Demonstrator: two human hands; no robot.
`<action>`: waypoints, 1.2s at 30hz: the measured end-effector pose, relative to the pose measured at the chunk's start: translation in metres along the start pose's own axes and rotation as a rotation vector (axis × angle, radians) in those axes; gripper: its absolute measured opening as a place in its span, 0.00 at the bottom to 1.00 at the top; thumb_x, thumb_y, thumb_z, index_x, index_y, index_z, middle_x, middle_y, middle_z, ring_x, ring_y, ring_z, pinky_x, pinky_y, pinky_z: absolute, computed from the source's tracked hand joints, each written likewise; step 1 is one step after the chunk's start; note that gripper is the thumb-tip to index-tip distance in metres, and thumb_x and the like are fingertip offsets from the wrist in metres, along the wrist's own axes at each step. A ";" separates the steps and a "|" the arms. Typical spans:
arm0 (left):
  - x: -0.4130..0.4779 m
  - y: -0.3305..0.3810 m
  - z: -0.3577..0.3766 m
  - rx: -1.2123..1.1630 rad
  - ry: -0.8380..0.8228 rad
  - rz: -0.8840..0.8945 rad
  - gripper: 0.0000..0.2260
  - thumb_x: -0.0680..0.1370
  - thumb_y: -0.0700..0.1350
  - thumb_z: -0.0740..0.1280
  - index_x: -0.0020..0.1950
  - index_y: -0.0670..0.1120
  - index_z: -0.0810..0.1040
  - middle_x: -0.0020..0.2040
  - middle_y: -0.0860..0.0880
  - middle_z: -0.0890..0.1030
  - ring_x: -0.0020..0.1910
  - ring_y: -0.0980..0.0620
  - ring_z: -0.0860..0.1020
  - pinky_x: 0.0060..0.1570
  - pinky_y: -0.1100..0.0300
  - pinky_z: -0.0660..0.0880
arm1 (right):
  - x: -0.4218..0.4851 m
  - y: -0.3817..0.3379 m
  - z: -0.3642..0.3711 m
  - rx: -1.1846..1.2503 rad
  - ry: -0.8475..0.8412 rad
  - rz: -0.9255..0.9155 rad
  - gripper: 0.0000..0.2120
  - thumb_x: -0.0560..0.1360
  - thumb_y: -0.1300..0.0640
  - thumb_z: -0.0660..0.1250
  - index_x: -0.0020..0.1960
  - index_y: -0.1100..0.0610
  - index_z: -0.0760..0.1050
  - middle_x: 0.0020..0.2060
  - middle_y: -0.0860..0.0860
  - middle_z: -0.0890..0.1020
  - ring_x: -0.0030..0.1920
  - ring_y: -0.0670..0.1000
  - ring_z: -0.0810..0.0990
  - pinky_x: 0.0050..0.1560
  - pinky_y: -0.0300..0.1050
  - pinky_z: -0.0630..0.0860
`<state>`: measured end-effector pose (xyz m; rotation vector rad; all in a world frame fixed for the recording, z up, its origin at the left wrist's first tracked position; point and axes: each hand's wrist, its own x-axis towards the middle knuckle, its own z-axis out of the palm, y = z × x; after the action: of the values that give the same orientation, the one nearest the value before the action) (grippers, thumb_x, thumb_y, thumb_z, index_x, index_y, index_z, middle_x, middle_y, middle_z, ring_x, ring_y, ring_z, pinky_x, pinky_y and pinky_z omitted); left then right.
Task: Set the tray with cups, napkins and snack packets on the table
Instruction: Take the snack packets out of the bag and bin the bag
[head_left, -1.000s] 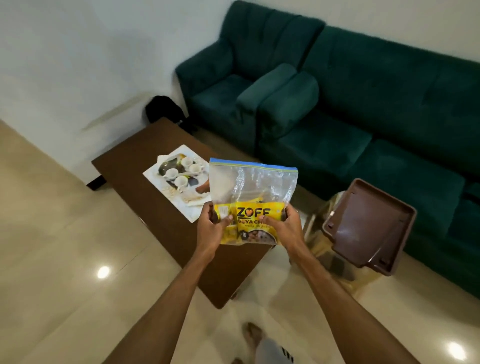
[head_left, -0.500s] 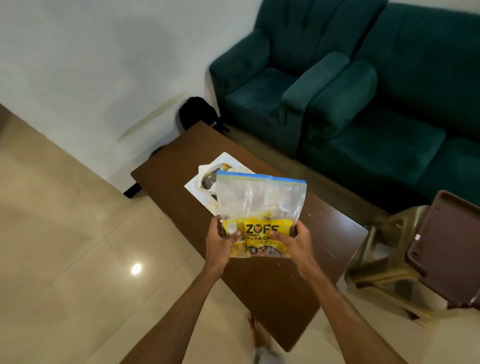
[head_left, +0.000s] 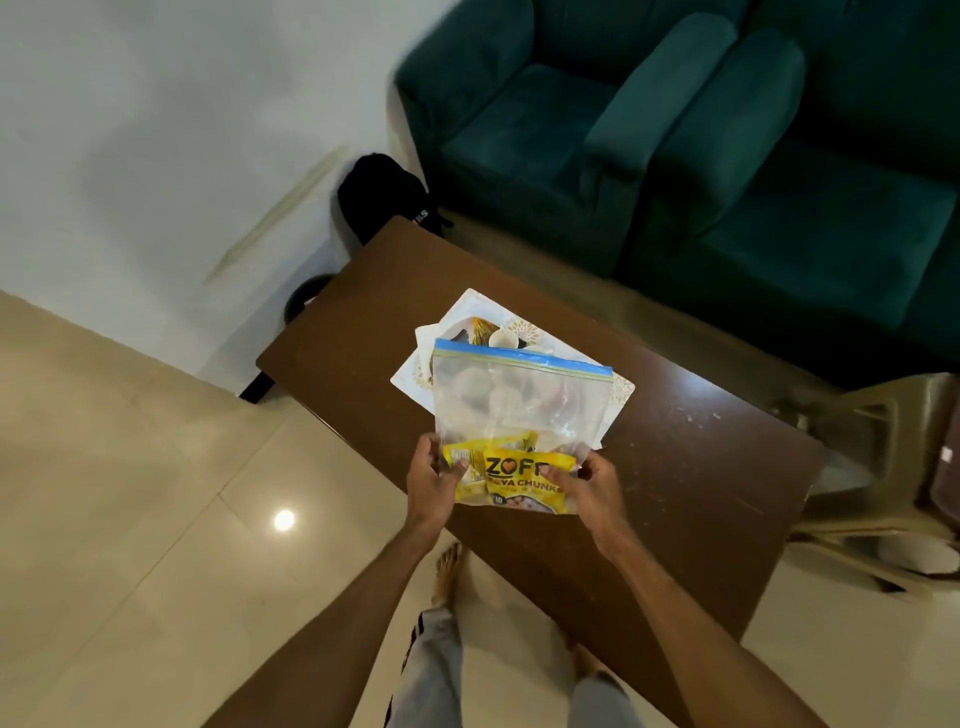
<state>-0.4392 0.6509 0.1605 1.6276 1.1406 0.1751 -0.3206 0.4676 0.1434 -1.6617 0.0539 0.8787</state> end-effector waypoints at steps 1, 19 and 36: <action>0.013 -0.008 -0.005 0.004 -0.006 -0.017 0.10 0.77 0.38 0.72 0.55 0.45 0.75 0.51 0.46 0.83 0.51 0.45 0.83 0.49 0.44 0.82 | 0.006 0.004 0.011 -0.024 0.019 0.001 0.08 0.72 0.59 0.77 0.50 0.55 0.81 0.44 0.53 0.87 0.43 0.53 0.87 0.42 0.51 0.85; 0.101 -0.064 -0.014 0.032 -0.117 -0.188 0.18 0.76 0.40 0.73 0.62 0.47 0.71 0.61 0.47 0.80 0.57 0.50 0.81 0.54 0.55 0.80 | 0.041 0.107 0.092 0.170 0.398 0.200 0.12 0.71 0.69 0.75 0.51 0.56 0.83 0.55 0.50 0.84 0.57 0.51 0.82 0.58 0.49 0.81; 0.027 0.015 0.033 -0.420 0.003 -0.522 0.15 0.76 0.41 0.75 0.61 0.42 0.75 0.49 0.41 0.84 0.45 0.45 0.86 0.48 0.50 0.85 | -0.008 0.088 0.066 0.190 0.201 0.060 0.18 0.69 0.60 0.79 0.57 0.51 0.84 0.60 0.54 0.83 0.57 0.53 0.84 0.55 0.55 0.83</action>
<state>-0.3956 0.6496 0.1484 0.9291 1.3846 0.0691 -0.4017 0.4944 0.0739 -1.5709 0.3180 0.7249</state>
